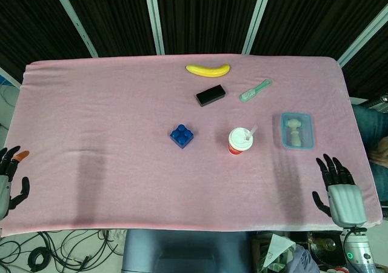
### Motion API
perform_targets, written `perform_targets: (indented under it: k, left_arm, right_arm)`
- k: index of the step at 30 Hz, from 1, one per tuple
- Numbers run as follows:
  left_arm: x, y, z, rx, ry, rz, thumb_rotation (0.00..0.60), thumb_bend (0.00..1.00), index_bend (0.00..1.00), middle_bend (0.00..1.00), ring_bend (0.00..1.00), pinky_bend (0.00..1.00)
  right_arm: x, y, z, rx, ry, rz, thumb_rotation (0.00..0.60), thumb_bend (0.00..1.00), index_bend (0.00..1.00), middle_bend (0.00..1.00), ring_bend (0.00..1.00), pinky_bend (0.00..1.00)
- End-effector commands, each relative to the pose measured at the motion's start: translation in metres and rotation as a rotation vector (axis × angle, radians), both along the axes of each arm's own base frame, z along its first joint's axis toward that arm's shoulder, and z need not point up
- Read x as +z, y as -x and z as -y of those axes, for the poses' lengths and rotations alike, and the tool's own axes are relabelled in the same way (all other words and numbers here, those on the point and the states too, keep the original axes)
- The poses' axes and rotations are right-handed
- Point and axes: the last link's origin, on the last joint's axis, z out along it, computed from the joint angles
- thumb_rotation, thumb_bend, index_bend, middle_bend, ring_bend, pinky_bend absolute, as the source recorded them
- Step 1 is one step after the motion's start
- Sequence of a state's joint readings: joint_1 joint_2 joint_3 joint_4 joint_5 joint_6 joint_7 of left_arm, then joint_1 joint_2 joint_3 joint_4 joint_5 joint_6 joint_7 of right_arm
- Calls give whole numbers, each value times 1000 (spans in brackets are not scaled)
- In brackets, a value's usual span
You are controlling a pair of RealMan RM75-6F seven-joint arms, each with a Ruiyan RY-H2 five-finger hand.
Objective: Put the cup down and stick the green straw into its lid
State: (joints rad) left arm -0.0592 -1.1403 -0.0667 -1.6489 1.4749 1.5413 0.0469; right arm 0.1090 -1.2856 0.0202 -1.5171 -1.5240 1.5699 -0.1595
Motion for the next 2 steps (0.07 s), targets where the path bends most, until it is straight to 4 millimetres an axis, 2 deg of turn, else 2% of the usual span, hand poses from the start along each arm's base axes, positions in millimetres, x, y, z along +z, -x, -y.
perform_targets:
  k: [1,2]
  left_arm:
    - [-2,0,2,-1,5,-8,600,581,201,90,23,0]
    - [-2,1,3,1,6,-8,600,581,201,90,23,0]
  right_arm:
    - [2,1,2,-2,13,4,600,266,0,0,0,154]
    - [3,1,2,-1,21,8,600,266,0,0,0,154]
